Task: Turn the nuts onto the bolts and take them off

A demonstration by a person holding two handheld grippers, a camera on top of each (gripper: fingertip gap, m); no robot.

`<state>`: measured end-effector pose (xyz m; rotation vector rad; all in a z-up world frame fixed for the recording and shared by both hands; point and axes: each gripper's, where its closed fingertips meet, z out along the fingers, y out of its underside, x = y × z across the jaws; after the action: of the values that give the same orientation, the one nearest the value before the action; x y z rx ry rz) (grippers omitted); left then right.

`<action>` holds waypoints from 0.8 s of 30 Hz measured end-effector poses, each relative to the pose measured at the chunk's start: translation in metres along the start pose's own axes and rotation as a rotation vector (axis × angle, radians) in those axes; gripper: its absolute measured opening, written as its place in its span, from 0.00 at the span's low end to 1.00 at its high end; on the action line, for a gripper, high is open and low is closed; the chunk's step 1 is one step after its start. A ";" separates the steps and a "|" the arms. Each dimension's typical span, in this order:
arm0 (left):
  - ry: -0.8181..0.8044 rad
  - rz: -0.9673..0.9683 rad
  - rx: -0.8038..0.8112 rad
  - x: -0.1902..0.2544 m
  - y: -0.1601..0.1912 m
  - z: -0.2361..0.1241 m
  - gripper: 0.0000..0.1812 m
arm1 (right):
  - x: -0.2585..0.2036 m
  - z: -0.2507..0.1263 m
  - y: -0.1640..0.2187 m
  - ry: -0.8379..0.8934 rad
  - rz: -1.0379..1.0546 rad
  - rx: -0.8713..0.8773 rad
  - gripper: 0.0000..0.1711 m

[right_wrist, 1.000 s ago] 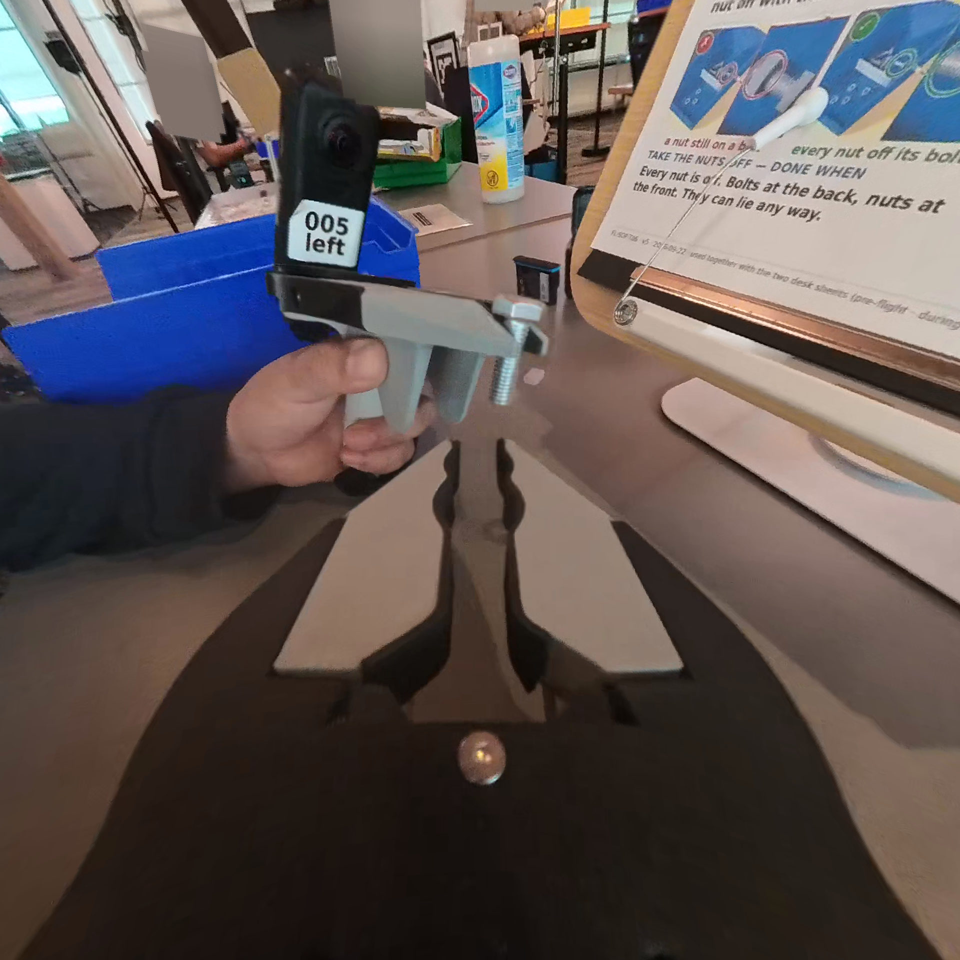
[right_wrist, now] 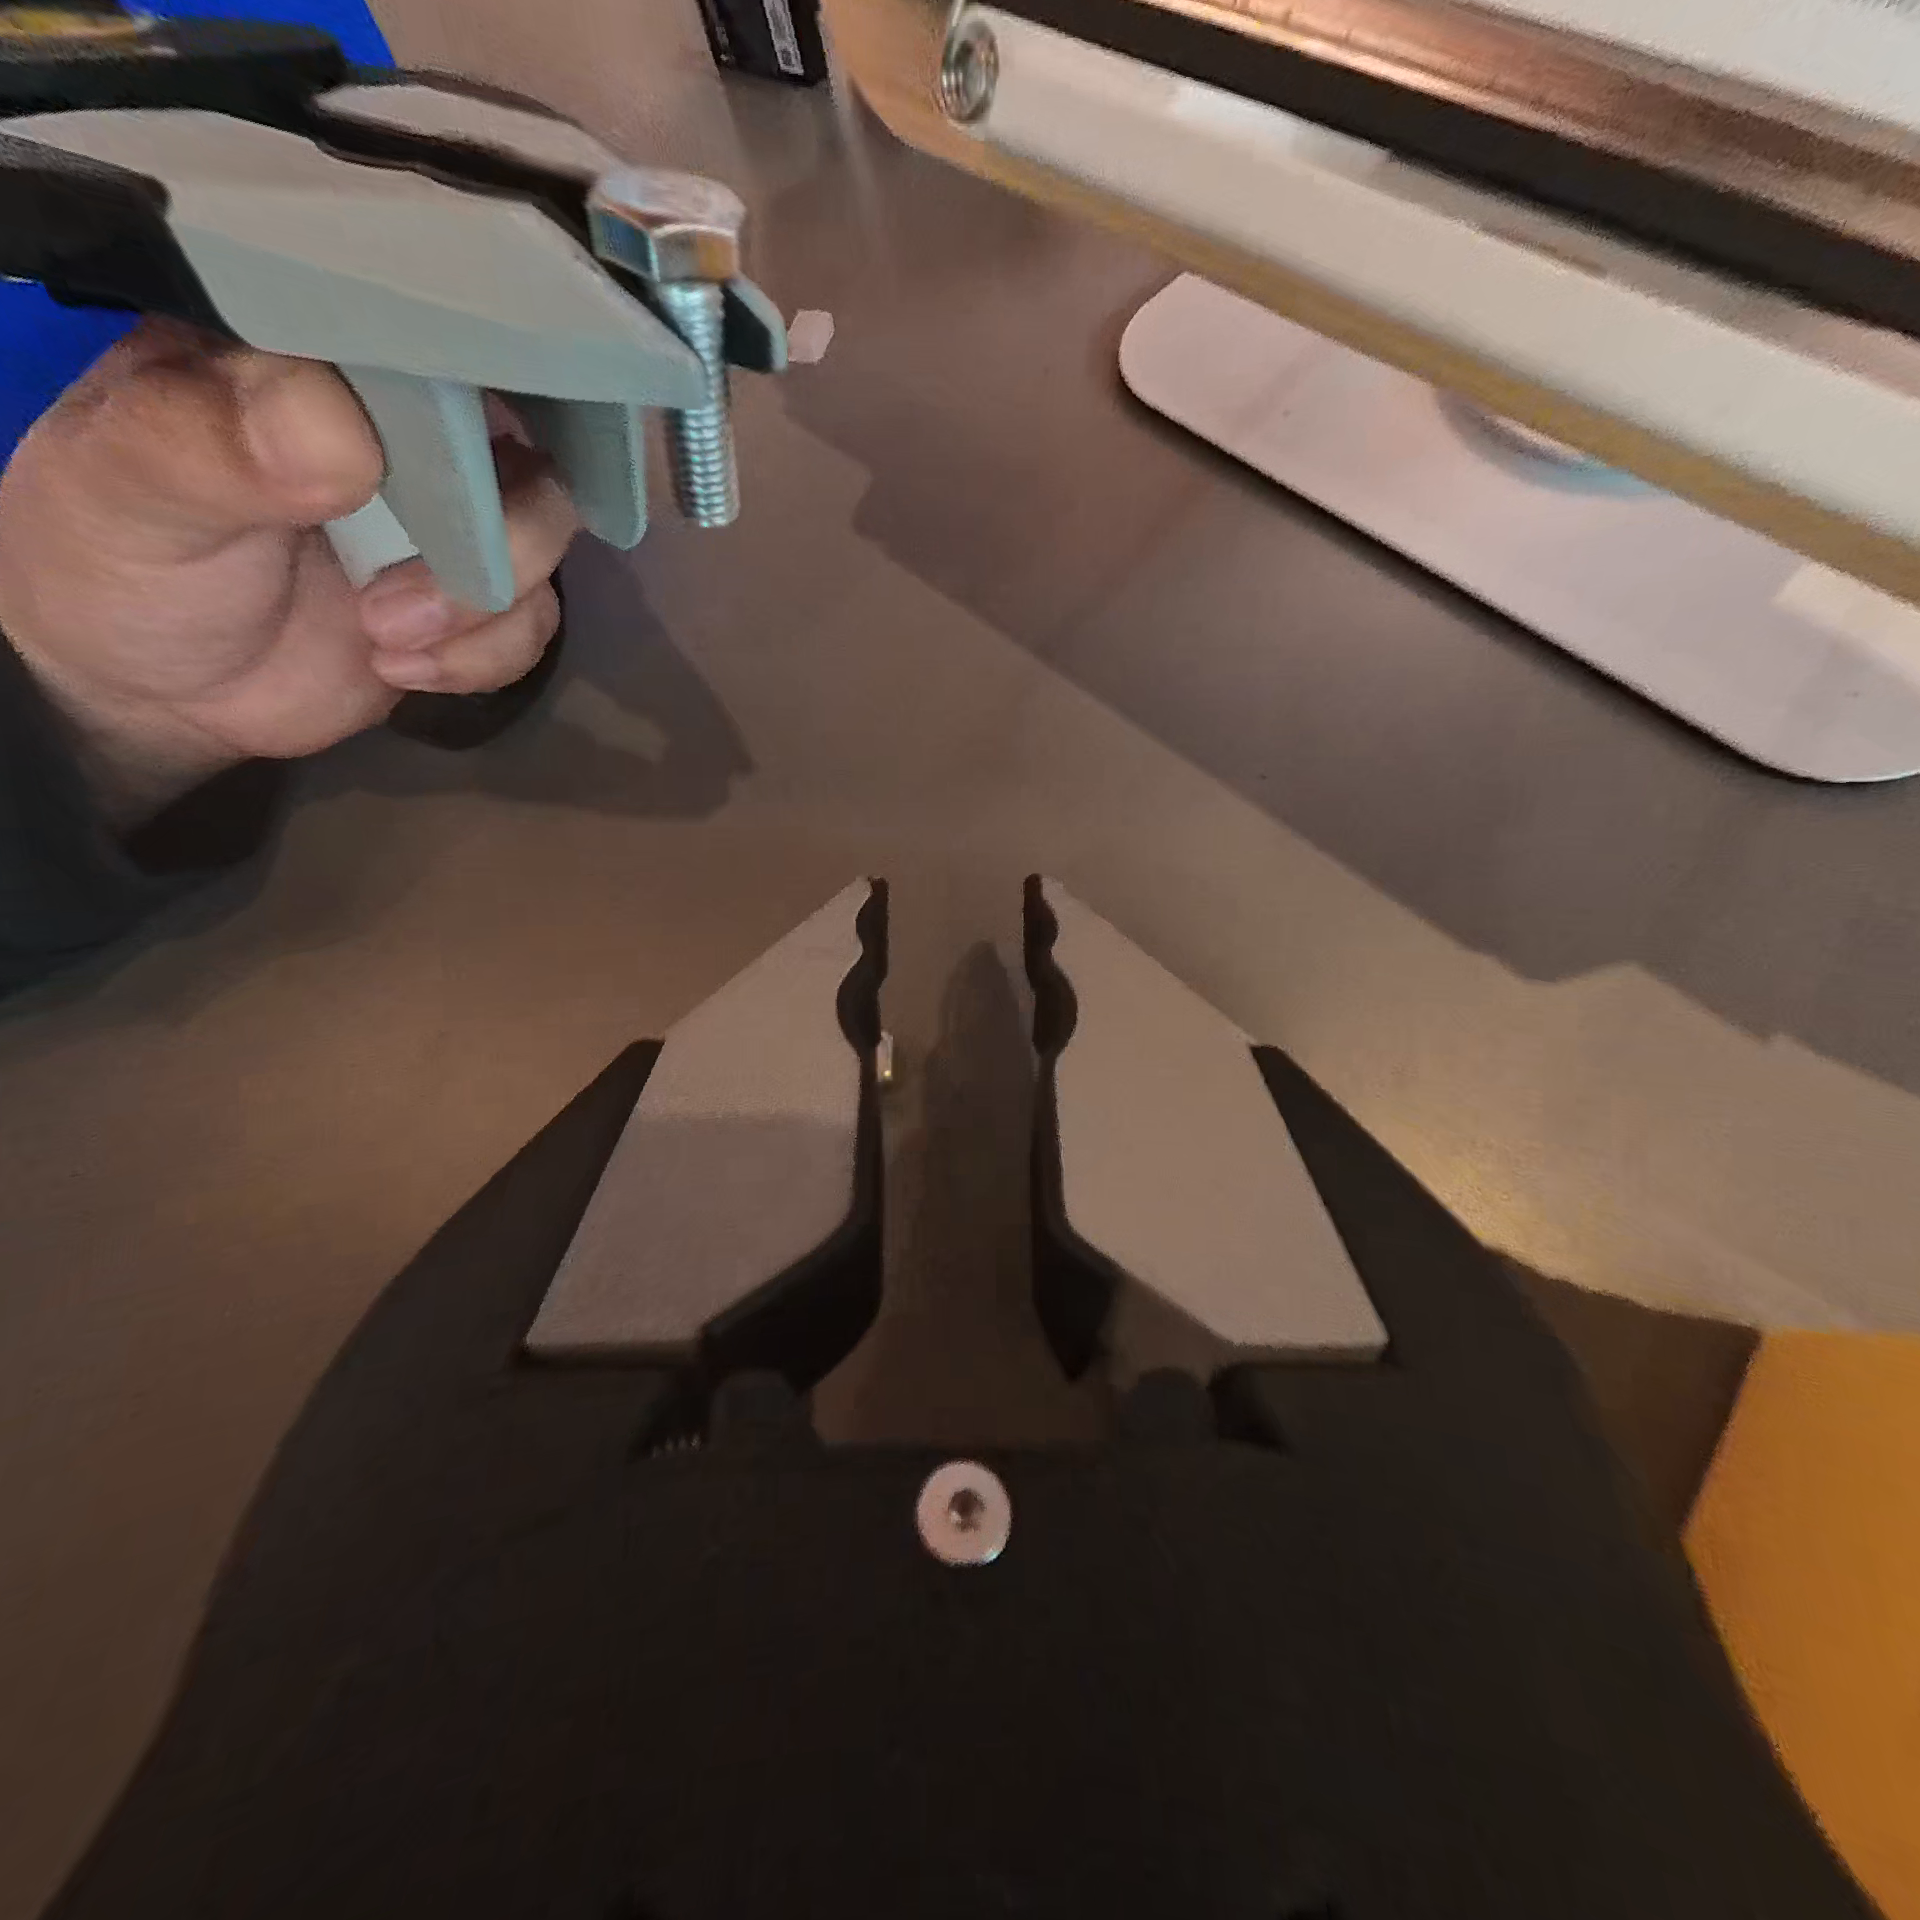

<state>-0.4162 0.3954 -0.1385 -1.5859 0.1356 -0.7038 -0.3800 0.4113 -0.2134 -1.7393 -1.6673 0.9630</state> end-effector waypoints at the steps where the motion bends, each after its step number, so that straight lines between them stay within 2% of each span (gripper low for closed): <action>1: -0.002 0.003 0.000 0.000 0.000 0.000 0.04 | 0.000 -0.008 -0.002 0.027 -0.018 0.014 0.13; 6: 0.001 0.029 -0.026 0.003 0.004 0.003 0.04 | -0.028 -0.016 0.015 -0.045 0.001 -0.009 0.15; 10: 0.001 0.049 -0.041 0.006 0.006 0.005 0.04 | -0.014 0.004 0.040 0.062 -0.089 -0.114 0.12; 16: 0.005 0.023 -0.023 0.004 0.004 0.002 0.04 | -0.015 0.011 0.032 0.019 -0.074 -0.093 0.16; 20: 0.005 0.014 -0.019 0.003 0.003 0.002 0.04 | -0.011 0.015 0.030 0.039 -0.098 -0.098 0.08; 24: 0.004 0.011 -0.024 0.003 0.004 0.003 0.04 | -0.010 0.015 0.029 0.082 -0.134 -0.103 0.07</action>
<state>-0.4109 0.3955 -0.1407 -1.6057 0.1565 -0.6996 -0.3744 0.3978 -0.2446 -1.6836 -1.7826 0.7476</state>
